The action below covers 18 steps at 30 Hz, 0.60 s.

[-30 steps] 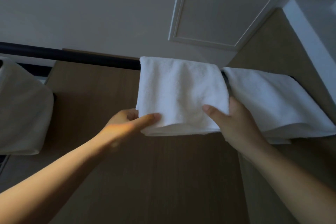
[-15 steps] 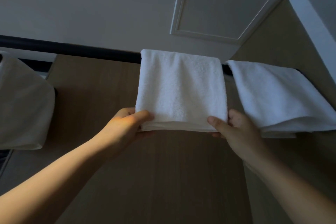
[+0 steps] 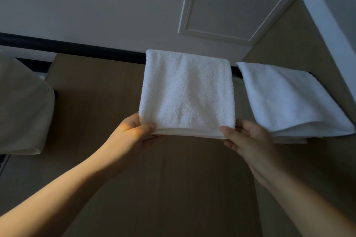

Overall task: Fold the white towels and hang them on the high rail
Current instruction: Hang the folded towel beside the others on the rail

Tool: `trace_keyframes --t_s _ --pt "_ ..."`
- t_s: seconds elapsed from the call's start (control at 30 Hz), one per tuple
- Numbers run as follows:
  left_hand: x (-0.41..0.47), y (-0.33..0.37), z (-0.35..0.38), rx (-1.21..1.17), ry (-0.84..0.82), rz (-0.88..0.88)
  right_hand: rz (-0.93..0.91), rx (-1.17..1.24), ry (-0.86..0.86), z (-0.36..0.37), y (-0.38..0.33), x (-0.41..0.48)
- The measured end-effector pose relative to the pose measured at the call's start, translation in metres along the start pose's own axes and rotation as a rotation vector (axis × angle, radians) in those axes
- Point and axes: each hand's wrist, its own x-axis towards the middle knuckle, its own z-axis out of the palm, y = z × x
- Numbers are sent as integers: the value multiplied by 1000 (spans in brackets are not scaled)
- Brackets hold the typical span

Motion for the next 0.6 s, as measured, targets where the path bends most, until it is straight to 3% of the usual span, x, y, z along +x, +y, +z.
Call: trace_keyframes --t_s 0.07,0.23,0.6 --pt "-1 -1 1 19 62 24 73 42 -12 2 -1 3" --pt "0 -2 -3 7 192 54 241 257 -242 3 -7 5" --pt "-2 -3 -5 220 224 49 136 197 -182 0 3 -3"
